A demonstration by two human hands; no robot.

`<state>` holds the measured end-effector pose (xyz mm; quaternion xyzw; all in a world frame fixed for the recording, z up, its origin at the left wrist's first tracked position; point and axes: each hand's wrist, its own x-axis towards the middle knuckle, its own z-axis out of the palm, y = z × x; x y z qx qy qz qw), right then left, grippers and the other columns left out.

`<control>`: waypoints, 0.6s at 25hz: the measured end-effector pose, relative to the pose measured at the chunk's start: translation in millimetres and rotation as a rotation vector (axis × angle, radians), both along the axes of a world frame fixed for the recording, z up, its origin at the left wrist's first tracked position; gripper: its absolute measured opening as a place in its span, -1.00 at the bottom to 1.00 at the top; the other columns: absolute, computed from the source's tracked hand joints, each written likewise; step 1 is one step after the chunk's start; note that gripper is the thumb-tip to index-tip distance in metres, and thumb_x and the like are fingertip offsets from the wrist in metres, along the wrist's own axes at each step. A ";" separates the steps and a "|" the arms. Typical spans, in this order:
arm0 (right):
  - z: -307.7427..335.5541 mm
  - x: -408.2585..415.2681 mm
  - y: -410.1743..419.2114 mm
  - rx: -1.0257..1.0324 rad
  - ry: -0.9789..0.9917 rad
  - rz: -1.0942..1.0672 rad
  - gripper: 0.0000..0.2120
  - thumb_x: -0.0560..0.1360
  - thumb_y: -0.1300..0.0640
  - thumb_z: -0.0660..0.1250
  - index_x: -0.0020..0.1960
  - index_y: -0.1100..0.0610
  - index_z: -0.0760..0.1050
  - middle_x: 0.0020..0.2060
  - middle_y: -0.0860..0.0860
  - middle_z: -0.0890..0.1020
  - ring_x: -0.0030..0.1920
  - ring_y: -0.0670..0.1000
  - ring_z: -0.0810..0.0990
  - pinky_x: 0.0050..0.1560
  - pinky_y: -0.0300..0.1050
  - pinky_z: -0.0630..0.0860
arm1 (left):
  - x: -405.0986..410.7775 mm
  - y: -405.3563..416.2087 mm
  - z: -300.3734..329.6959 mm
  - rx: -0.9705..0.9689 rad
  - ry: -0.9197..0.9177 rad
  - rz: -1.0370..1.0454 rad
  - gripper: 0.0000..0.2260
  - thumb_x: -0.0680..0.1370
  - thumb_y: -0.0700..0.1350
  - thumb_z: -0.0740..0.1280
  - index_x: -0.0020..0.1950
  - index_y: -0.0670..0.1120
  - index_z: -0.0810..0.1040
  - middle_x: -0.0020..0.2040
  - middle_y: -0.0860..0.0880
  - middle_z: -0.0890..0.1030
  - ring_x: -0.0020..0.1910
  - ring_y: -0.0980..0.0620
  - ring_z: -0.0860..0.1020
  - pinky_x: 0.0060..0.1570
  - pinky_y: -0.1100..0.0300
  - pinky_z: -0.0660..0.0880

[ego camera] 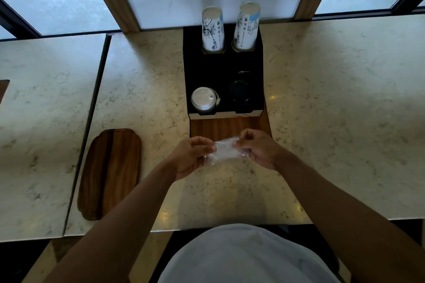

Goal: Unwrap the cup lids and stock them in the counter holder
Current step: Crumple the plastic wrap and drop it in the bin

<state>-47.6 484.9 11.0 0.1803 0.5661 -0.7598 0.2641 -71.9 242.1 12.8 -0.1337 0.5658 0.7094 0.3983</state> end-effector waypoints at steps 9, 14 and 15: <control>1.0 1.7 0.9 0.198 0.190 0.148 -0.83 0.46 0.34 0.46 -0.06 0.18 0.51 -0.12 0.17 0.54 -0.06 0.14 0.55 0.06 0.05 0.57 | -0.2 4.3 2.0 -0.133 0.016 -0.111 -0.47 0.44 -0.39 0.49 0.38 -0.13 0.50 0.29 -0.22 0.56 0.11 -0.21 0.68 0.06 -0.04 0.66; 4.6 2.2 -1.4 0.216 0.240 0.267 -0.85 0.45 0.23 0.51 -0.02 0.09 0.61 -0.16 0.05 0.63 -0.14 0.05 0.58 -0.03 0.05 0.62 | -0.6 5.2 5.5 -0.229 0.087 -0.281 -0.50 0.54 -0.24 0.42 0.45 0.02 0.44 0.26 -0.17 0.60 0.12 -0.19 0.66 0.02 0.00 0.65; 3.4 2.2 -2.8 0.242 0.250 0.274 -0.84 0.45 0.21 0.51 0.00 0.07 0.63 -0.12 0.13 0.64 -0.12 0.07 0.60 -0.02 0.09 0.63 | 0.6 6.7 6.5 -0.227 0.124 -0.285 -0.49 0.53 -0.30 0.42 0.42 0.03 0.45 0.23 -0.17 0.62 0.10 -0.20 0.67 -0.04 0.03 0.64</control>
